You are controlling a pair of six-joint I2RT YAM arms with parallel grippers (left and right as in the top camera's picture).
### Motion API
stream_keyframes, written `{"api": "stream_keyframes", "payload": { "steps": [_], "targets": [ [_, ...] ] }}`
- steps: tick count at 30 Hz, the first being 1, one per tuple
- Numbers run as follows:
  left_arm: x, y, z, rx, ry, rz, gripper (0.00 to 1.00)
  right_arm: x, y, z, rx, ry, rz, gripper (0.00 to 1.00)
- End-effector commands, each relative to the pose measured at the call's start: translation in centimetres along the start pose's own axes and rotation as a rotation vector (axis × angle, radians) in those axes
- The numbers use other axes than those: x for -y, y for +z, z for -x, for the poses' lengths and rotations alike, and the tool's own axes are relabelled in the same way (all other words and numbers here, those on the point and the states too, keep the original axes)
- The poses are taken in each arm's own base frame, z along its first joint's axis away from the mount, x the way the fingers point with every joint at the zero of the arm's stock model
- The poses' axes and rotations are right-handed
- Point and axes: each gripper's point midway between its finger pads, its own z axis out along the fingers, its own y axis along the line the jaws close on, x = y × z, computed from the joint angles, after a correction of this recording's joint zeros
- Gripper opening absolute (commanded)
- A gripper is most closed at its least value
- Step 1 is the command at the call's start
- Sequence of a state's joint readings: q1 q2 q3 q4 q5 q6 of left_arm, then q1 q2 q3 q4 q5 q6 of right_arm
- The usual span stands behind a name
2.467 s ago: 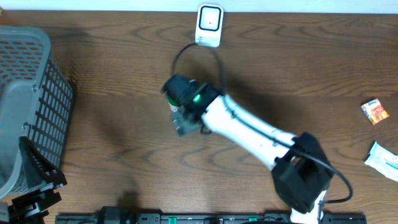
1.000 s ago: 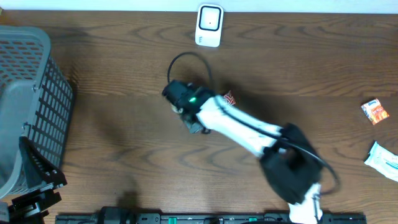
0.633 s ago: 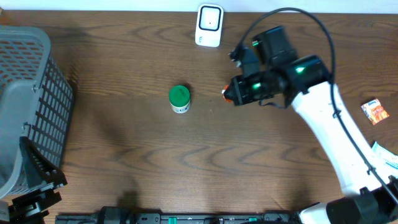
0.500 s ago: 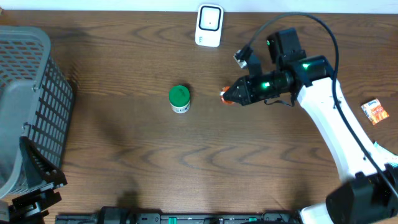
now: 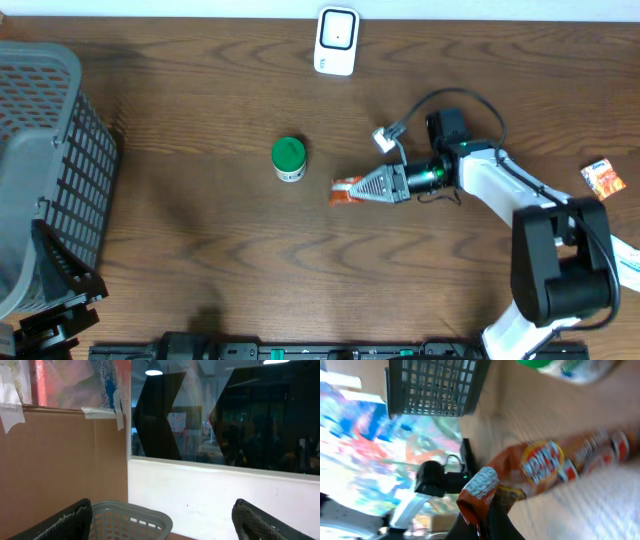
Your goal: Scan the item barcode
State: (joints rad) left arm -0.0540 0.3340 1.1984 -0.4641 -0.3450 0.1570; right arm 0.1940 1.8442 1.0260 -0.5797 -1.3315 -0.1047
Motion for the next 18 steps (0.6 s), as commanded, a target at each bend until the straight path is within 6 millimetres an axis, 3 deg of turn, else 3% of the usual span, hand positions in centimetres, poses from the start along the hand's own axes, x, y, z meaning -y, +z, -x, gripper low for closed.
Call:
{"api": "stream_keyframes", "payload": {
  "steps": [1, 5, 6, 9, 10, 12, 14, 17, 18],
  "targets": [
    [0.2, 0.3, -0.2, -0.006, 0.003, 0.0, 0.89, 1.3, -1.7, -0.2, 0.039, 0.049, -0.026, 0.01],
    [0.2, 0.3, -0.2, -0.007, 0.003, 0.0, 0.89, 6.9, -5.2, -2.1, 0.032, 0.209, -0.34, 0.12],
    [0.2, 0.3, -0.2, -0.009, 0.003, 0.0, 0.89, 8.8, -7.0, -3.1, 0.028, 0.286, -0.455, 0.19],
    [0.2, 0.3, -0.4, -0.015, 0.006, -0.001, 0.89, 10.9, -10.2, -4.3, 0.051, 0.376, -0.58, 0.5],
    [0.2, 0.3, -0.5, -0.017, 0.007, -0.001, 0.89, 11.5, -11.6, -4.5, 0.074, 0.407, -0.612, 0.56],
    [0.2, 0.3, -0.4, -0.017, 0.007, -0.001, 0.89, 11.7, -12.7, -4.5, 0.106, 0.443, -0.617, 0.59],
    [0.2, 0.3, -0.5, -0.017, 0.007, -0.001, 0.89, 11.4, -13.1, -4.0, 0.13, 0.446, -0.603, 0.59],
    [0.2, 0.3, -0.5, -0.017, 0.007, -0.001, 0.89, 10.2, -11.7, -3.1, 0.13, 0.396, -0.545, 0.09],
    [0.2, 0.3, -0.5, -0.017, 0.007, -0.001, 0.89, 9.9, -11.2, -2.9, 0.119, 0.378, -0.537, 0.01]
  ]
}}
